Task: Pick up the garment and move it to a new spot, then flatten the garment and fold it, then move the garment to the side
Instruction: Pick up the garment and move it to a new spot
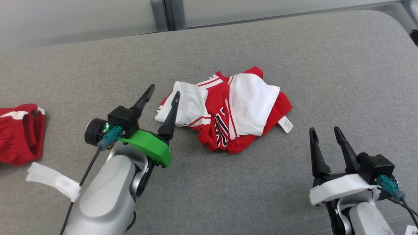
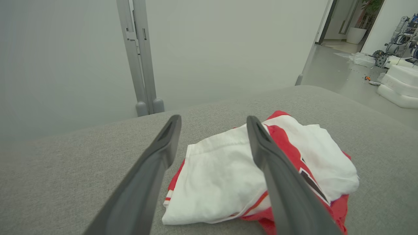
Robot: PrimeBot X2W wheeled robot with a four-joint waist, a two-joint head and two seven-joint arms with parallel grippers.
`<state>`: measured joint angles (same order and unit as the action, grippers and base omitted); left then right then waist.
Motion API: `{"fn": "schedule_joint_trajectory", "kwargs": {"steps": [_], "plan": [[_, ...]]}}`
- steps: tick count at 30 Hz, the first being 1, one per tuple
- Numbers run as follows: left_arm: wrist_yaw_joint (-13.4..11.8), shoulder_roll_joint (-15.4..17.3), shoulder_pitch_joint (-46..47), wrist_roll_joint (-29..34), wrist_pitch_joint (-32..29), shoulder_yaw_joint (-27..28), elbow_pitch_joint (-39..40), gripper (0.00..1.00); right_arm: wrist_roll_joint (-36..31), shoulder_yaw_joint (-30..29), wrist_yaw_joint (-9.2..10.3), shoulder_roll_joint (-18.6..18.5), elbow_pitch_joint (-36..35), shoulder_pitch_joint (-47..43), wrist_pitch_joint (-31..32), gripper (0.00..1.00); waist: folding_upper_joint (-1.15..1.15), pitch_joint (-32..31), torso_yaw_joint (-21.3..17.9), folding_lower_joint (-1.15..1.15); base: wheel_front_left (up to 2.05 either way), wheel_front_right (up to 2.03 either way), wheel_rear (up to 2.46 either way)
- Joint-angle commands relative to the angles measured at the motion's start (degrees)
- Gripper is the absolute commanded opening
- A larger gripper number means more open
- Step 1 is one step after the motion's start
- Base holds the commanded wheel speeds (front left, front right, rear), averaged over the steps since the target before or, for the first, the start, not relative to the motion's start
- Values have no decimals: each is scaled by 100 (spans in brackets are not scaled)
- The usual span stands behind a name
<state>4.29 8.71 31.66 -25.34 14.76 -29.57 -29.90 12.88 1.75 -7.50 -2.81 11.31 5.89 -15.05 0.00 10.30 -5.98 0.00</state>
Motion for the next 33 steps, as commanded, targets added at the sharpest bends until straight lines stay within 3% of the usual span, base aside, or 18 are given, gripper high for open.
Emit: {"fn": "schedule_joint_trajectory", "kwargs": {"steps": [1,17,24,33], "plan": [[-70,103,-164,60,47,106,124,100,-59,14,2,-15,-13,-95,-20,100,0,-181,179,0,0,0,0],[-319,619,-1743,582,39,1749,1796,100,-220,-6,2,-16,-46,-330,-20,100,0,-618,655,0,0,0,0],[-266,558,-2539,693,40,2343,2144,100,-250,-6,2,-15,-74,-457,-20,100,0,-761,720,0,0,0,0],[25,242,-3230,866,40,2712,2240,100,-272,-5,2,-15,-125,-596,27,100,0,-908,752,0,0,0,0]]}}
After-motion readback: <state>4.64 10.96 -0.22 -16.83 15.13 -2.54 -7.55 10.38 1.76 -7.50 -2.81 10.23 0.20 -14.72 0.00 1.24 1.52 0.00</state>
